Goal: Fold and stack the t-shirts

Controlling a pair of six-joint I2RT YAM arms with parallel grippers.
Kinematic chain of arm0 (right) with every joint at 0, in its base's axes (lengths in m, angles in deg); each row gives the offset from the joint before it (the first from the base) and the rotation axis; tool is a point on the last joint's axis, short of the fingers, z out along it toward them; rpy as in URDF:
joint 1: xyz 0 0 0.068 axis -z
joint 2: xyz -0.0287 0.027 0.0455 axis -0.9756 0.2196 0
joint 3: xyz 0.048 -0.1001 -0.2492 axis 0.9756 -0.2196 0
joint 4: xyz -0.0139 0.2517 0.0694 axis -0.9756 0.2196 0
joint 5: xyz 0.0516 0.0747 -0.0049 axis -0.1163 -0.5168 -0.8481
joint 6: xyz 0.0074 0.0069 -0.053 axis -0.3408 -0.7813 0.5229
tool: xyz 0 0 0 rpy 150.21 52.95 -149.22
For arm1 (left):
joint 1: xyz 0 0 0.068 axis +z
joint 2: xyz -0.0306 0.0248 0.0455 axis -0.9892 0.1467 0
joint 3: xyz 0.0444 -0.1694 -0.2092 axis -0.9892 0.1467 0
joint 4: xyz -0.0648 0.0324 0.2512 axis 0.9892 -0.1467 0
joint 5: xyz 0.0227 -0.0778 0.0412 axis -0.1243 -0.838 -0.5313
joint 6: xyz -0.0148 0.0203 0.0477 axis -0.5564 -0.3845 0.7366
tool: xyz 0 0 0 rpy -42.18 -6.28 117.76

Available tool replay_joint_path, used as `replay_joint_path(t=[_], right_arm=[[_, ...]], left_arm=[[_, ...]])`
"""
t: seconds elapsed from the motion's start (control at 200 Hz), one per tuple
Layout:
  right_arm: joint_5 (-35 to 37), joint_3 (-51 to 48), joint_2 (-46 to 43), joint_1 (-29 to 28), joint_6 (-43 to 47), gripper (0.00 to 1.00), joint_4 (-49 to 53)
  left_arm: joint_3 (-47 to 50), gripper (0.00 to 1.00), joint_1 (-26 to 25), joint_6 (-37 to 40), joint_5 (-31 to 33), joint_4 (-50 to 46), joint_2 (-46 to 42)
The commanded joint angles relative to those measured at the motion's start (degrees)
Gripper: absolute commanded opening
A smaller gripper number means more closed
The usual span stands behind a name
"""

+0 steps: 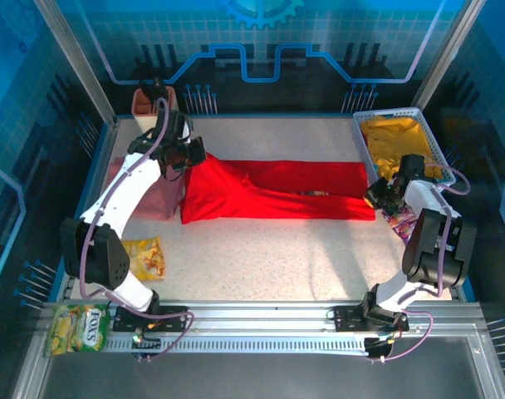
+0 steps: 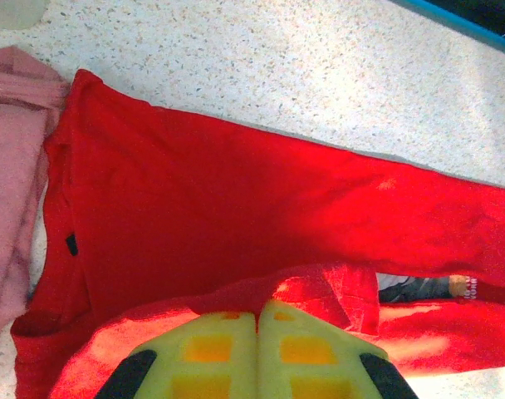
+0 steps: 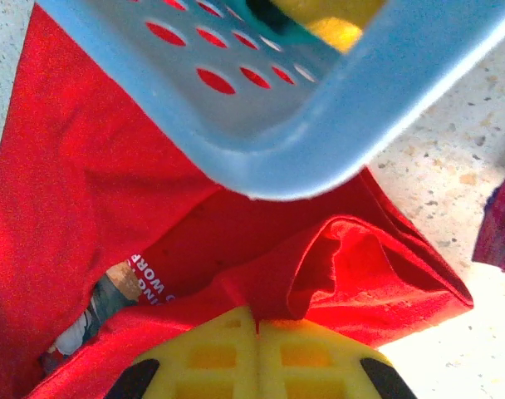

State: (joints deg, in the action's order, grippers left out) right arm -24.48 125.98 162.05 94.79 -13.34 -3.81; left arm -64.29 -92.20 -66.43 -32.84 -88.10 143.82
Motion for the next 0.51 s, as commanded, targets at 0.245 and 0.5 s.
replay_joint_path(t=[0.245, 0.5], right_arm=[[2.24, 2.08, 2.93, -1.24, -1.57, 0.00, -2.51], [2.95, 2.76, 4.05, -1.30, -1.58, 0.01, -2.60]], left_arm=[[-2.73, 0.00, 0.70, 1.79, 0.86, 2.34, 3.05], [-5.56, 0.00, 0.79, 2.14, 1.29, 2.34, 5.90]])
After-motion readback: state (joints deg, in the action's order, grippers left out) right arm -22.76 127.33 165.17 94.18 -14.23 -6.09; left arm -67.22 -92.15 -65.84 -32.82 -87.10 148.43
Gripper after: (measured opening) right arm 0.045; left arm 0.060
